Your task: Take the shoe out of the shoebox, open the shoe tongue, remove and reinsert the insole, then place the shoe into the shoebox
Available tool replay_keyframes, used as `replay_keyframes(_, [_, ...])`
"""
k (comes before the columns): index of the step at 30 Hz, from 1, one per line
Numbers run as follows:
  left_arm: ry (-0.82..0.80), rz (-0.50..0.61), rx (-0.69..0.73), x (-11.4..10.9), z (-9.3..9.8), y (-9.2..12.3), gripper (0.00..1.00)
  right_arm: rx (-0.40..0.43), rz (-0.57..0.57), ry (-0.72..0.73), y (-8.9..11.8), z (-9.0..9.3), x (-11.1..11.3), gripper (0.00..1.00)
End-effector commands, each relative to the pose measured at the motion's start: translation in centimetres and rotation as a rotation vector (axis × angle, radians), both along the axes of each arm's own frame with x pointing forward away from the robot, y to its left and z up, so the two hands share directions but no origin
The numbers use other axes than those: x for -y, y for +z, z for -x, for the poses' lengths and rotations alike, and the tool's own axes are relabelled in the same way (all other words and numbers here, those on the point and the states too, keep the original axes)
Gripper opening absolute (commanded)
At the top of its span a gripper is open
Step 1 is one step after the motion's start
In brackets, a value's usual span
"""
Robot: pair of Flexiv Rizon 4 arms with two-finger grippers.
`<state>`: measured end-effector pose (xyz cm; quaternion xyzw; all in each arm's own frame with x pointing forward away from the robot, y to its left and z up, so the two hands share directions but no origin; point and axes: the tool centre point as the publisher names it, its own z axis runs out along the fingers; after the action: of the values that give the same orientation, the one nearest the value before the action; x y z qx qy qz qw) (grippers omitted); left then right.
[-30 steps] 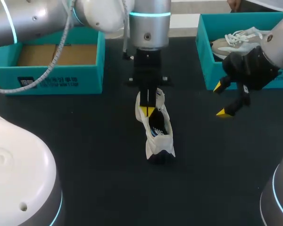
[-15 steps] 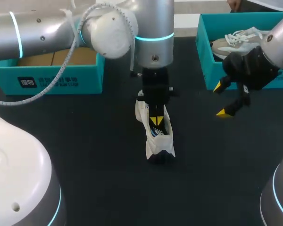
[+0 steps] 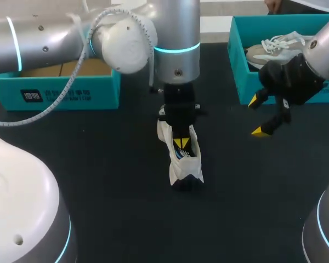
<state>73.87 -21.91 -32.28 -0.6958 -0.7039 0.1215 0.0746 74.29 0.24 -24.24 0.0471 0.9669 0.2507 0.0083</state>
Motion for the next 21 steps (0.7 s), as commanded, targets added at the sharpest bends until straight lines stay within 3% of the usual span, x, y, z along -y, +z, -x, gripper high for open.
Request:
replay_keyframes(1, [0.015,0.018,0.015,0.4,-0.1,-1.5,0.00,0.000,0.004,-0.002,0.0,0.0,-0.1,1.00])
replay_keyframes(11, [0.035,-0.010,0.107,0.8,-1.7,-4.2,0.00,0.000,0.004,-0.002,0.0,0.0,-0.1,1.00])
replay_keyframes(21, [0.071,0.001,0.138,0.1,-1.7,-5.8,0.00,0.000,0.004,-0.002,0.0,0.0,-0.1,1.00])
